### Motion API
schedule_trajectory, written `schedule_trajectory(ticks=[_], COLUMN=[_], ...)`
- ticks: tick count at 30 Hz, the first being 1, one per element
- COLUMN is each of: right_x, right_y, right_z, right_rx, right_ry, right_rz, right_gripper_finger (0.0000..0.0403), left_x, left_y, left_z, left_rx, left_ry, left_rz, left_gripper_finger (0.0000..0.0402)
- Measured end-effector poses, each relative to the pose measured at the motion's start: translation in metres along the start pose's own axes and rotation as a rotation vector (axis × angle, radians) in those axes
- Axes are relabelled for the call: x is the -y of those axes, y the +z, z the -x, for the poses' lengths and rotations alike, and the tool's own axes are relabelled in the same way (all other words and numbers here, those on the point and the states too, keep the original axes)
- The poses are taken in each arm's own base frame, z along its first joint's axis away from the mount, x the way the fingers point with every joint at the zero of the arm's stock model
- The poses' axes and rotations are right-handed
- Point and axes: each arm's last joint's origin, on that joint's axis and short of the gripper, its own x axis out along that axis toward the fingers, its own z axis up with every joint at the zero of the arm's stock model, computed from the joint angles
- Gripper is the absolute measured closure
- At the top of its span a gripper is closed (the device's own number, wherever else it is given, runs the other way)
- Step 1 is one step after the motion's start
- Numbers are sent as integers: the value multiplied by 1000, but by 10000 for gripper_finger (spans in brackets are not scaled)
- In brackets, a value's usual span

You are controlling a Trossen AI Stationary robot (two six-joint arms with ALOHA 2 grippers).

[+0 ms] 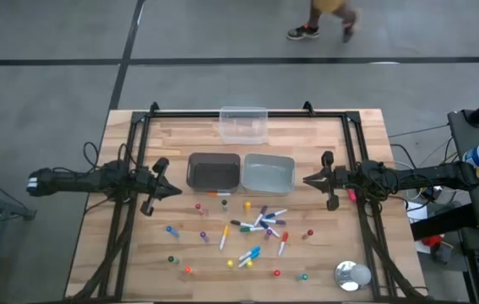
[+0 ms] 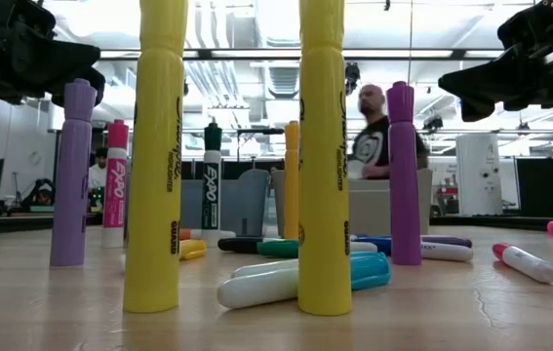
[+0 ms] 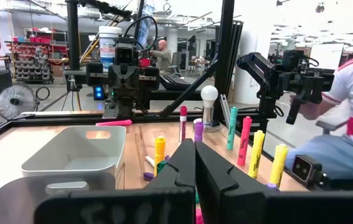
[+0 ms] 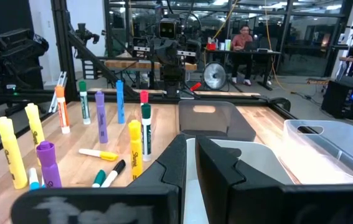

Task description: Pick & Place Markers

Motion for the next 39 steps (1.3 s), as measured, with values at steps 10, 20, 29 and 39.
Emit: schedule_trajectory(ticks=[10,20,29,39], right_x=[0,0,0,0], right_y=[0,0,0,7], right_z=[0,0,0,0], right_rx=[0,0,2,69], right_ry=[0,0,0,4], right_rz=[0,0,2,-236], right_gripper_finger=[369,369,369,369], left_x=[0,0,0,0], left_y=[0,0,0,1], left_z=[0,0,0,0], left_rx=[0,0,0,10], left_ry=[0,0,0,1], left_rz=[0,0,0,0], left_gripper_finger=[401,401,401,401])
